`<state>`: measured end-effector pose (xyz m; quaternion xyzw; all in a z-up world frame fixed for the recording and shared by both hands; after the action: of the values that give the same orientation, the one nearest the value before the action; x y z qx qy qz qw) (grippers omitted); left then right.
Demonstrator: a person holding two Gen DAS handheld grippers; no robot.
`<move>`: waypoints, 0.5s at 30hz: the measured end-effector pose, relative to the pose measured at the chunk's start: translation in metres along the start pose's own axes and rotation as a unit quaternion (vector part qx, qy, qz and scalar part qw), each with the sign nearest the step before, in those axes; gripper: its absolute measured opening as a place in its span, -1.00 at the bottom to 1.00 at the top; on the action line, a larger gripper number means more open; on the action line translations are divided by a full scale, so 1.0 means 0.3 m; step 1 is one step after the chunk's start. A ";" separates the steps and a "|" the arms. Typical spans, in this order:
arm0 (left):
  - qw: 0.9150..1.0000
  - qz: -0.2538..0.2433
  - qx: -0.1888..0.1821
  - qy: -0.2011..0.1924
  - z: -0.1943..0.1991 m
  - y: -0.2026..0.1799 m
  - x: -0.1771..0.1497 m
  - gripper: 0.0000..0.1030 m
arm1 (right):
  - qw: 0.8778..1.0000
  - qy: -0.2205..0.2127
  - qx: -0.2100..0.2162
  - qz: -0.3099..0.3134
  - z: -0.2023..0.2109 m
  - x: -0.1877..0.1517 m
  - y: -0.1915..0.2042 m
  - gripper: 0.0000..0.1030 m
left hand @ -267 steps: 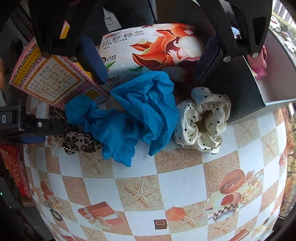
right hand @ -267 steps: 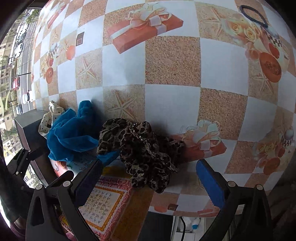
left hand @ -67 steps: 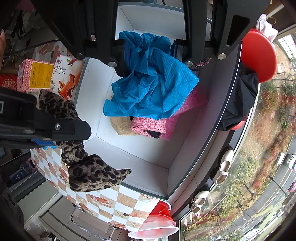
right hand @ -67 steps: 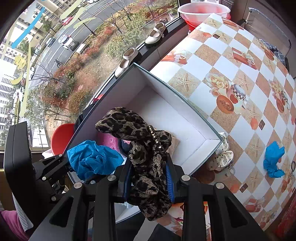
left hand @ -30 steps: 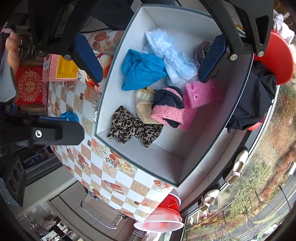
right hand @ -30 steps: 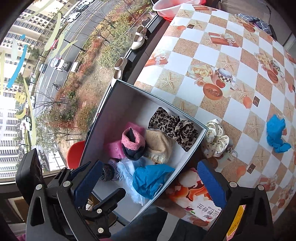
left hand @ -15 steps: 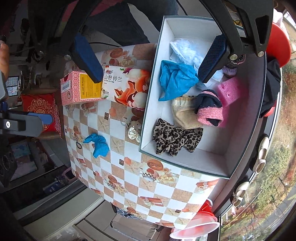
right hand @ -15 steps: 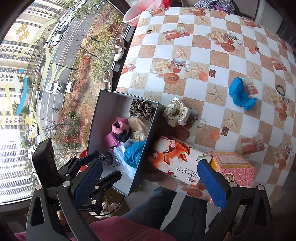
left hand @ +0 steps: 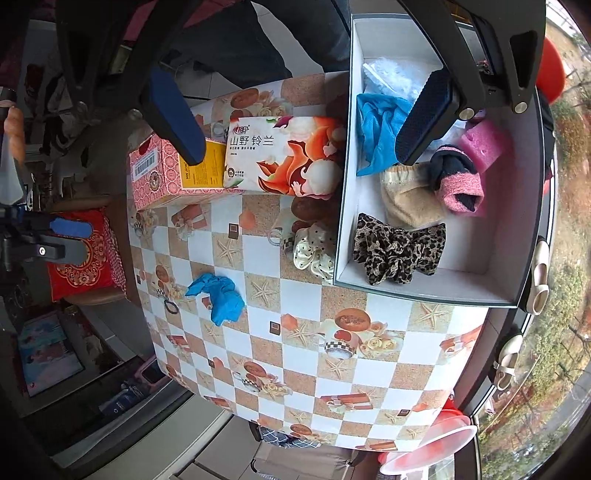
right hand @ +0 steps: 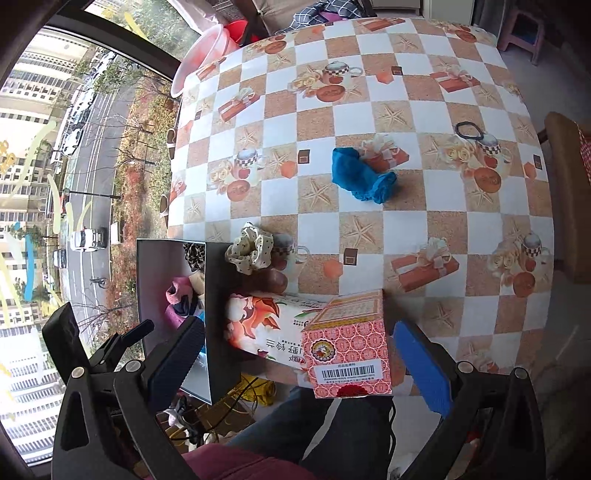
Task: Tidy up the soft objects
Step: 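Withdraw both tools from the box toward the remaining items on the table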
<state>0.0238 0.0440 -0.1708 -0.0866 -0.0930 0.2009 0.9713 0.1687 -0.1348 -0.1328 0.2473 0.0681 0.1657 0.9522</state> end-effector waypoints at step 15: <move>0.997 -0.016 0.071 0.018 -0.073 -0.074 0.054 0.99 | 0.993 0.091 -0.045 0.062 -0.224 0.175 -0.099 1.00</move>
<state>0.0516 0.0277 -0.1852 -0.0193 -0.0619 0.1898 0.9797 0.2119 -0.1109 -0.2084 0.1915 0.1318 0.2492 0.9401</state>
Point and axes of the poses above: each gripper's, at about its wrist camera, not at the fingertips, and z roughly against the way its jaws point, y to its left, x to its top, the point moved 7 cm from there along -z, roughly the way its jaws point, and after that the axes turned 8 degrees about x, right-handed, at the moved point
